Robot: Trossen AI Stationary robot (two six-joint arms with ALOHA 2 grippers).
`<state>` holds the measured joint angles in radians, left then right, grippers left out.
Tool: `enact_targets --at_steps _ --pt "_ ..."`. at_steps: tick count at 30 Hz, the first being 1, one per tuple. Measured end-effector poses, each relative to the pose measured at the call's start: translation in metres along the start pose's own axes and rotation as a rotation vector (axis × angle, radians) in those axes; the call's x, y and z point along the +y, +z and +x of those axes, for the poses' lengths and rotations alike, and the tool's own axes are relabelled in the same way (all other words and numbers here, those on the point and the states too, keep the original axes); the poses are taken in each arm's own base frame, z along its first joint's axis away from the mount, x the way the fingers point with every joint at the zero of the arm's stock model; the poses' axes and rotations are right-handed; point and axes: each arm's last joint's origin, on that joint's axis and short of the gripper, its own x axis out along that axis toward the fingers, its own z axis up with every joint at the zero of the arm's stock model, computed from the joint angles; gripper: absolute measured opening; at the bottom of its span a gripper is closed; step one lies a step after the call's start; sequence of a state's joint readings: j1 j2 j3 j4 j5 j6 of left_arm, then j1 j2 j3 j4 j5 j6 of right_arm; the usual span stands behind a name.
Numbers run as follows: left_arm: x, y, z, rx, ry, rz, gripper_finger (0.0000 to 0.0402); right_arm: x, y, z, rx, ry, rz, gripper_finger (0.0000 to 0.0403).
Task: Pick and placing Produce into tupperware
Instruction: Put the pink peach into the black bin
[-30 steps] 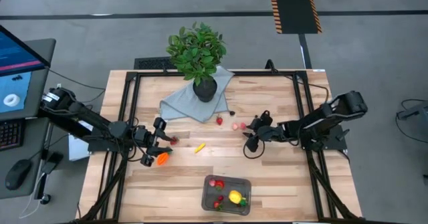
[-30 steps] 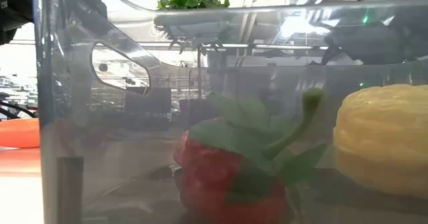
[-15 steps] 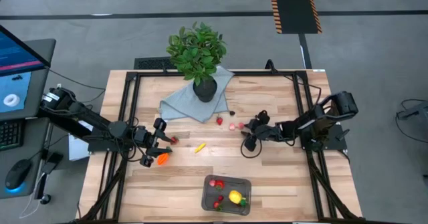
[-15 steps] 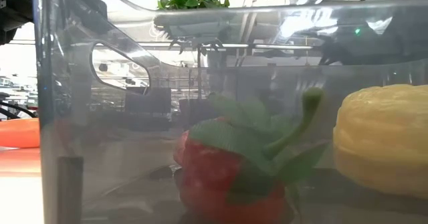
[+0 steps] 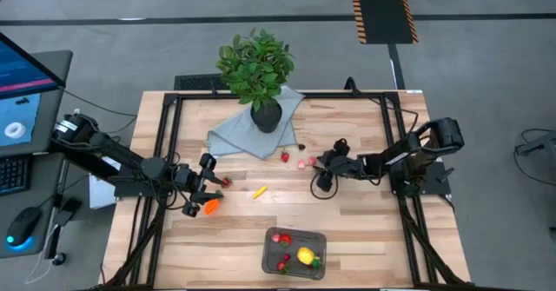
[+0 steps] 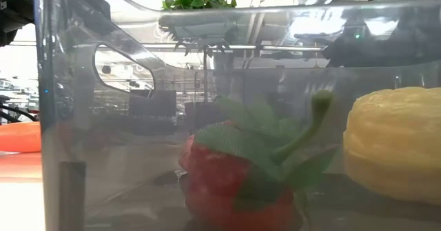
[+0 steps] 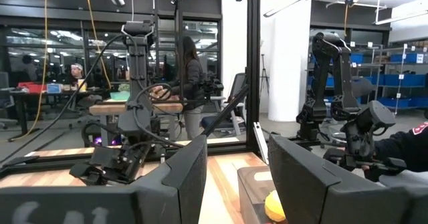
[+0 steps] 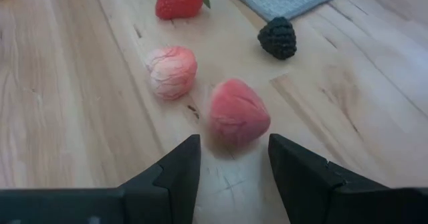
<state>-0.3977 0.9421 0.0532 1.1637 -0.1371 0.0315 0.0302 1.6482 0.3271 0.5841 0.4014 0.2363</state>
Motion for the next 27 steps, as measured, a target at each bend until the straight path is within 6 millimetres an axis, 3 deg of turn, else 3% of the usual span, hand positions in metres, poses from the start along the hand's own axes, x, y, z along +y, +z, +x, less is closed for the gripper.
enact_targets --at_steps 21,27 --pt "0.000 0.000 0.000 0.000 0.001 0.003 0.0148 -0.013 0.014 0.009 -0.026 0.085 -0.034 0.0200" --pt "0.000 0.000 0.000 0.000 0.001 0.002 0.0148 -0.018 0.016 0.011 -0.022 0.089 -0.014 0.0177"
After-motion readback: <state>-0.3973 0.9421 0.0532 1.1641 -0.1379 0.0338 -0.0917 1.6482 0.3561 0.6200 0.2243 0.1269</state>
